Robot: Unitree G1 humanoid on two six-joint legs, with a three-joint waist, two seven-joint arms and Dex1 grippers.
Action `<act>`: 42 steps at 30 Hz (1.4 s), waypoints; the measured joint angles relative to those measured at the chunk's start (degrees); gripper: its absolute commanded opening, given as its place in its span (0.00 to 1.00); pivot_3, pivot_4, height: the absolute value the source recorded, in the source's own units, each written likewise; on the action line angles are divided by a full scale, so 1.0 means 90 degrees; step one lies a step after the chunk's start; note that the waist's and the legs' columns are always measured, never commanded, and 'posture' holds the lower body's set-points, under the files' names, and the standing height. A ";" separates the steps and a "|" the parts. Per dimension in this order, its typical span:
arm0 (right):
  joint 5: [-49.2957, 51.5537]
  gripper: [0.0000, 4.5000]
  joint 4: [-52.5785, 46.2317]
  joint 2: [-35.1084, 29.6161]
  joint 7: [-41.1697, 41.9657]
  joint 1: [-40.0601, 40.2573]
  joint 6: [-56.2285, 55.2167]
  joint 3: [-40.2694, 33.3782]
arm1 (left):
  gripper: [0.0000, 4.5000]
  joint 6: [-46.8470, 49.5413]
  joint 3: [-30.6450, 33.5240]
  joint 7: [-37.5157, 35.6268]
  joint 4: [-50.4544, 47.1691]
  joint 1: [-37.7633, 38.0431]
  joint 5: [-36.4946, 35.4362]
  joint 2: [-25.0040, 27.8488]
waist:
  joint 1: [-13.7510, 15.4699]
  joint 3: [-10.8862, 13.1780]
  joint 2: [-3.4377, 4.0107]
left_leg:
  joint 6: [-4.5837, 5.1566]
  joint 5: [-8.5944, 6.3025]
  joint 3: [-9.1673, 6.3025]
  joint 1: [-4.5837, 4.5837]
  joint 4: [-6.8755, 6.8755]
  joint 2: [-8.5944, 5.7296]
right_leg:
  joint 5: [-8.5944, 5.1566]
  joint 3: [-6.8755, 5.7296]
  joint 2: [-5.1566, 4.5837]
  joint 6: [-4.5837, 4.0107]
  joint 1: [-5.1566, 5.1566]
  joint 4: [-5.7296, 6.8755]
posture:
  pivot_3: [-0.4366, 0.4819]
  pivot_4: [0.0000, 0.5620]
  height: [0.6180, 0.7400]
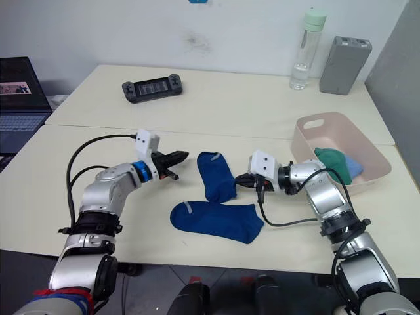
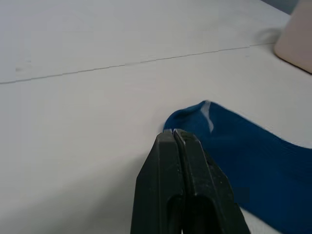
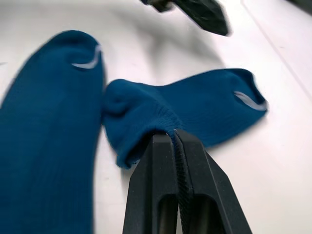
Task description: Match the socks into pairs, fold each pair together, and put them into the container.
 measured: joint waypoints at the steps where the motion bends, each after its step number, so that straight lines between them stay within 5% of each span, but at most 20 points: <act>1: 0.0001 0.00 0.0001 -0.0001 0.0031 -0.0001 0.0001 -0.0007 | 0.20 -0.0189 -0.0108 -0.0119 0.0279 -0.0205 0.0092 0.0001 | 0.0000 0.0000 0.0000 | 0.0000 0.0000 0.0001 0.0000 0.0000 -0.0001 | 0.0000 0.0000 0.0000 0.0000 0.0000 0.0001 | 0.48 0.27 1.00; 6: 0.0006 0.00 -0.0012 0.0006 0.0043 0.0005 0.0016 -0.0013 | 0.56 -0.1122 -0.0440 -0.0167 0.1727 -0.1049 0.0652 0.0001 | -0.0024 0.0000 0.0000 | 0.0001 0.0000 0.0006 0.0001 -0.0001 0.0000 | 0.0000 0.0006 0.0002 0.0000 -0.0002 -0.0002 | 0.48 0.27 1.00; 16: 0.0005 0.00 -0.0291 0.0023 -0.0079 0.0066 0.0201 -0.0017 | 0.56 -0.2072 -0.0752 0.0108 0.3789 -0.1802 0.1481 -0.0241 | -0.0014 0.0000 0.0000 | 0.0001 0.0000 0.0006 0.0000 -0.0001 -0.0001 | 0.0000 0.0003 0.0002 0.0001 -0.0003 0.0000 | 0.48 0.27 1.00; 19: 0.0005 0.00 -0.0374 0.0055 -0.0103 0.0086 0.0269 -0.0017 | 0.44 -0.2084 -0.0727 0.0120 0.3991 -0.1924 0.1539 -0.0261 | -0.0017 0.0000 0.0000 | 0.0001 0.0000 0.0007 0.0001 0.0000 -0.0002 | -0.0001 0.0005 0.0002 0.0001 -0.0003 0.0006 | 0.48 0.27 1.00; 25: 0.0005 0.00 -0.0470 0.0067 -0.0107 0.0141 0.0317 -0.0017 | 0.01 -0.2151 -0.0527 -0.0188 0.4123 -0.1930 0.1472 -0.0389 | -0.0017 0.0000 0.0000 | 0.0001 0.0000 0.0007 0.0001 0.0000 -0.0002 | -0.0001 0.0004 0.0002 0.0001 -0.0003 0.0006 | 0.48 0.27 1.00; 31: 0.0005 0.00 -0.0471 0.0071 -0.0103 0.0139 0.0321 -0.0016 | 0.00 -0.1997 -0.0267 -0.0487 0.4112 -0.1897 0.1287 -0.0402 | -0.0024 0.0000 0.0000 | 0.0001 0.0000 0.0006 0.0001 0.0000 -0.0001 | -0.0001 0.0004 0.0003 0.0001 -0.0004 0.0006 | 0.48 0.27 1.00; 36: 0.0016 0.00 -0.0312 0.0047 -0.0086 0.0062 0.0296 -0.0055 | 0.00 -0.1198 0.0261 -0.0510 0.2998 -0.1369 0.0672 -0.0262 | -0.0043 0.0000 0.0000 | 0.0001 0.0000 0.0005 0.0002 -0.0001 0.0001 | -0.0001 0.0006 0.0002 0.0001 -0.0006 0.0012 | 0.48 0.27 1.00; 42: 0.0401 0.00 0.0267 -0.0034 0.0202 -0.0372 0.0547 -0.0455 | 0.00 0.1983 0.0930 0.0195 -0.2042 0.1249 -0.0978 -0.0275 | -0.0102 0.0000 0.0000 | 0.0001 0.0000 -0.0019 0.0009 0.0000 0.0010 | -0.0001 0.0019 -0.0011 -0.0001 -0.0007 0.0027 | 0.48 0.27 1.00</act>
